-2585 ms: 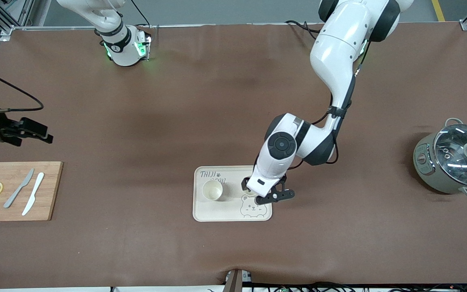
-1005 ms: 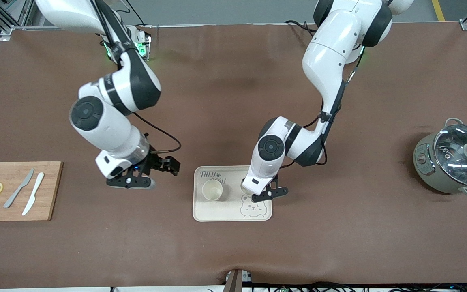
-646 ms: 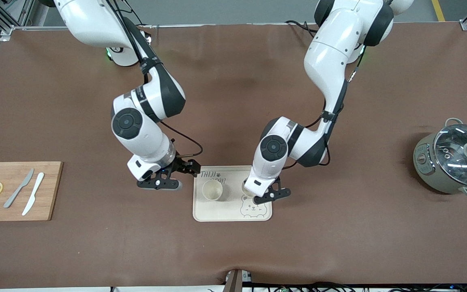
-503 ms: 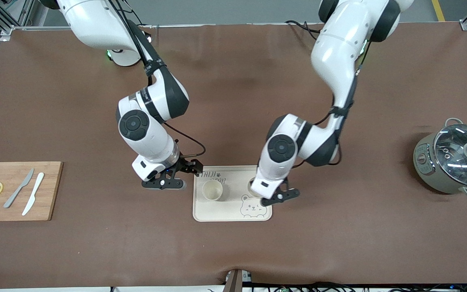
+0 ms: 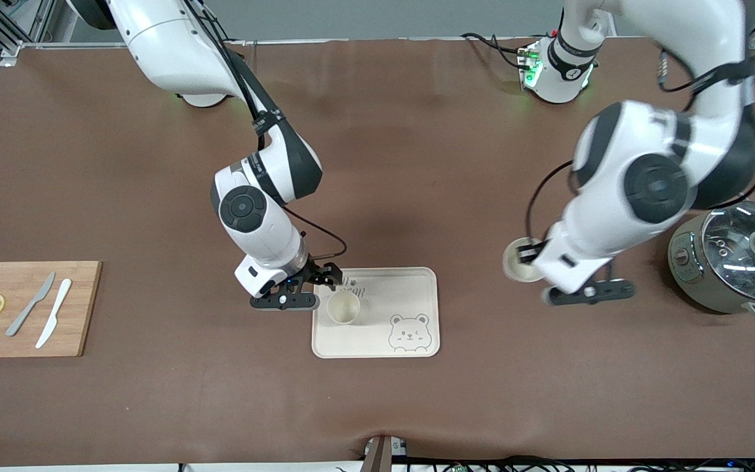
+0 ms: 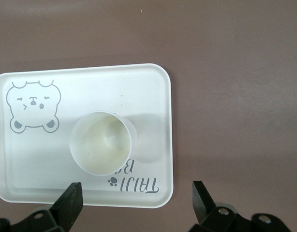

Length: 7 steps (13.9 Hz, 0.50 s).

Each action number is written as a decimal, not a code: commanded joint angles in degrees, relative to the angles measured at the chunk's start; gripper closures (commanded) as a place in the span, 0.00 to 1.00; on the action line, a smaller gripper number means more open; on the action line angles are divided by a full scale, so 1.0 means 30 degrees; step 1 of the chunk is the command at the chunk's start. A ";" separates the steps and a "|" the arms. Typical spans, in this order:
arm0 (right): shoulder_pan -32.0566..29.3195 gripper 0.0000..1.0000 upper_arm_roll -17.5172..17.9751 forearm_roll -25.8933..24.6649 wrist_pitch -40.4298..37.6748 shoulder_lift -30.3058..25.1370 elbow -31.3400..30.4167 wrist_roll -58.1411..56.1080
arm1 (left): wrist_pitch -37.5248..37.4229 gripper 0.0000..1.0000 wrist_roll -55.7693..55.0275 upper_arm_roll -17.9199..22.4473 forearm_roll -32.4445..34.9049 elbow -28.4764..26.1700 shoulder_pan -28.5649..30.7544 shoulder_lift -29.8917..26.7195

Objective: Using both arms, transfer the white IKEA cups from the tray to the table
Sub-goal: 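Lift the cup with the left gripper while the right gripper lowers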

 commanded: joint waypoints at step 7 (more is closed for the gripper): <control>0.0182 0.00 -0.0206 -0.1826 0.1588 0.2615 0.2313 0.0139 | 0.6363 1.00 1.1557 -0.0260 0.0602 -1.2236 0.6045 -0.6972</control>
